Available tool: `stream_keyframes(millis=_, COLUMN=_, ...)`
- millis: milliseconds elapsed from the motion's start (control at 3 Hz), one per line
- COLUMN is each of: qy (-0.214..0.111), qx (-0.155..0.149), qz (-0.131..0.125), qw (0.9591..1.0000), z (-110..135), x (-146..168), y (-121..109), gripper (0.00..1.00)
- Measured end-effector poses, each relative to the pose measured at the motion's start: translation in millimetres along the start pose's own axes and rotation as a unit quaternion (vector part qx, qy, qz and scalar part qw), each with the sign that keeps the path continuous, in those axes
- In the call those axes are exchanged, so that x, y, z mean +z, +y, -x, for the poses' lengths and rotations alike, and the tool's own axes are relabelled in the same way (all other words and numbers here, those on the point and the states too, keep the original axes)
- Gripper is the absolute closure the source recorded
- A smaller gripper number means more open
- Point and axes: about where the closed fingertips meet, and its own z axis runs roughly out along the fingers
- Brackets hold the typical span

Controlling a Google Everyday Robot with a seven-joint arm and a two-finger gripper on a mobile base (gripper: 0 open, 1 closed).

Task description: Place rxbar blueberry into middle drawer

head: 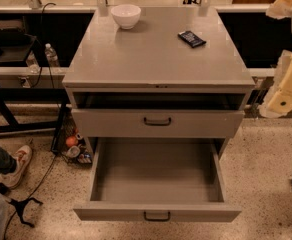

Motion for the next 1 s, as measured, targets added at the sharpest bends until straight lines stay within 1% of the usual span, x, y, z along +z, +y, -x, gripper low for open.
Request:
stream_keyframes(millis=333, qy=0.000, qx=0.001, qz=-0.006, qw=1.0000, z=1.3, x=-2.7, y=-1.3, gripper=0.00)
stream_keyframes(millis=667, qy=-0.057, qx=0.083, qz=-0.040, qw=0.9941, z=-16.6, x=22.9, y=-70.8, gripper=0.00)
stream_keyframes(millis=1000, qy=-0.110, qx=0.149, qz=-0.040, qw=0.9820, z=-27.1, x=64.5, y=-120.3, gripper=0.00)
